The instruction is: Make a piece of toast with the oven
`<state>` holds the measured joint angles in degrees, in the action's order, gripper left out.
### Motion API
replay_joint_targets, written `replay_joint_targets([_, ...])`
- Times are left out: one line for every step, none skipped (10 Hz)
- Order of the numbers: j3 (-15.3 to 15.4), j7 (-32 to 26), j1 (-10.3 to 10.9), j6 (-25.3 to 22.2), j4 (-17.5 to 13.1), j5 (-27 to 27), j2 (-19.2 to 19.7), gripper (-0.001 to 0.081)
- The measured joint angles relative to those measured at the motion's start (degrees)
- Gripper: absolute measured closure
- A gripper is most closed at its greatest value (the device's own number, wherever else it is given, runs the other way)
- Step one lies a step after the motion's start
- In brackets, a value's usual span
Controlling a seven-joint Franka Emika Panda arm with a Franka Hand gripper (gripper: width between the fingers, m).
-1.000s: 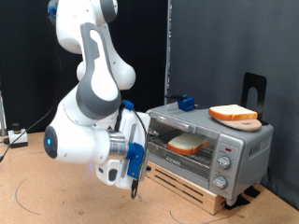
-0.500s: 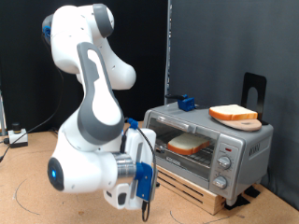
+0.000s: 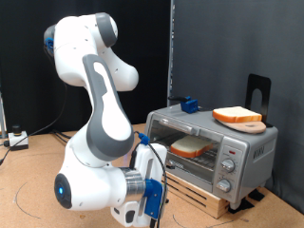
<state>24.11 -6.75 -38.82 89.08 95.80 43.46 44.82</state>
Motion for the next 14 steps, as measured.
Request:
replay_joint_targets([0.03, 0.26, 0.10, -0.16, -1.37, 0.08, 1.37, -0.0001])
replay_joint_targets([0.11, 0.57, 0.41, -0.14, -2.75, 0.09, 2.84, -0.0001])
replay_joint_targets([0.19, 0.68, 1.02, -0.12, -4.15, 0.05, 4.36, -0.0001])
replay_joint_targets([0.29, 0.68, 1.88, -0.12, -5.41, -0.12, 5.74, -0.0001])
replay_joint_targets([0.42, 0.68, 2.93, -0.13, -6.47, -0.30, 6.92, -0.0001])
replay_joint_targets([0.49, 0.68, 4.06, -0.08, -7.30, -0.35, 7.87, -0.0001])
replay_joint_targets([0.51, 0.73, 5.16, 0.34, -7.64, -0.35, 8.52, -0.0001])
replay_joint_targets([0.59, 0.83, 6.14, 0.67, -7.71, -0.32, 8.95, -0.0001])
replay_joint_targets([0.68, 0.84, 7.08, 0.89, -7.56, -0.27, 9.17, -0.0001])
replay_joint_targets([0.83, 0.84, 7.84, 0.94, -7.24, -0.24, 9.19, -0.0001])
replay_joint_targets([1.14, 0.84, 8.41, 0.95, -6.80, -0.23, 9.18, -0.0001])
replay_joint_targets([1.56, 0.84, 8.82, 1.00, -6.22, -0.19, 9.17, -0.0001])
replay_joint_targets([2.02, 0.83, 9.12, 1.41, -5.57, -0.15, 9.14, -0.0001])
replay_joint_targets([2.42, 0.83, 9.41, 2.06, -4.85, -0.09, 9.09, -0.0001])
